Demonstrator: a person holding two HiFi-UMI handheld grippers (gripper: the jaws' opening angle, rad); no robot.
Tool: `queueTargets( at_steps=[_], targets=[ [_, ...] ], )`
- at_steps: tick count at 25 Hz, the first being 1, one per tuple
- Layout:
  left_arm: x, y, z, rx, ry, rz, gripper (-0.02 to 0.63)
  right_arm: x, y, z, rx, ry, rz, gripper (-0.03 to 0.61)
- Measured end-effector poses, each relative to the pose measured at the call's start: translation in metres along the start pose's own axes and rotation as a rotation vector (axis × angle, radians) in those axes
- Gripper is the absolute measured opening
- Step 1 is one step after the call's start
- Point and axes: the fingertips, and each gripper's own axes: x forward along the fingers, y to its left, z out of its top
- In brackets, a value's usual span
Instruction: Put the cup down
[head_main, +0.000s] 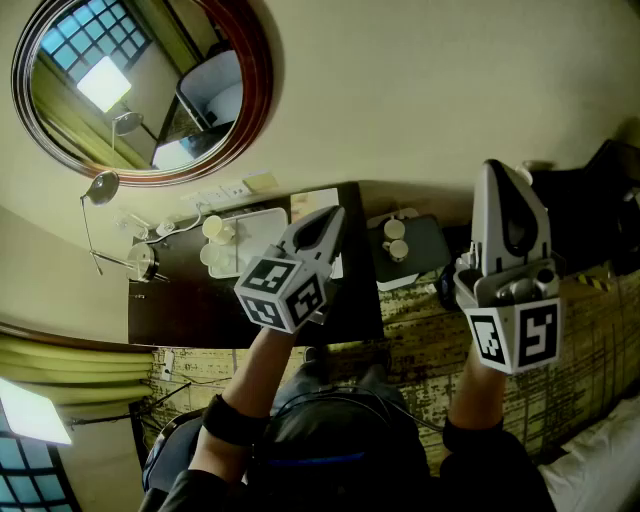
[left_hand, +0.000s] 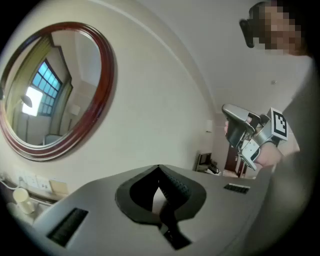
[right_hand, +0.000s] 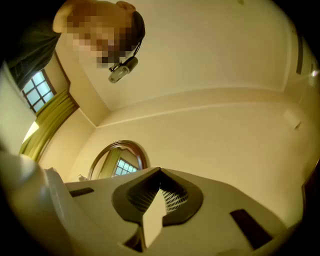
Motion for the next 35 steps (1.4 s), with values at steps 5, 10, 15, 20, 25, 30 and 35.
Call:
queueTargets(
  at_steps=[5,10,15,20,25,30,35],
  targets=[
    [-0.053,0.066,-0.007,0.035,-0.004,0.170,0.000,0.022,0.066,-0.055,0.091,0.080,0.104,0.015],
    [-0.109,0.120,-0.021,0.121,0.019,0.309,0.000,0.037,0.136,-0.100,0.131,0.163,0.196,0.015],
    [-0.161,0.179,-0.030,0.141,0.025,0.416,0.000,0.051,0.216,-0.147,0.145,0.280,0.286,0.015],
    [-0.204,0.235,-0.042,0.132,0.058,0.501,0.000,0.063,0.285,-0.188,0.179,0.368,0.353,0.015],
    [-0.239,0.274,-0.057,0.122,0.094,0.556,0.000,0.068,0.337,-0.223,0.191,0.445,0.406,0.015],
    [-0.259,0.299,-0.088,0.081,0.138,0.579,0.000,0.062,0.379,-0.264,0.203,0.539,0.463,0.015],
    [-0.274,0.322,-0.108,0.033,0.178,0.617,0.000,0.053,0.421,-0.306,0.216,0.624,0.529,0.015]
  ],
)
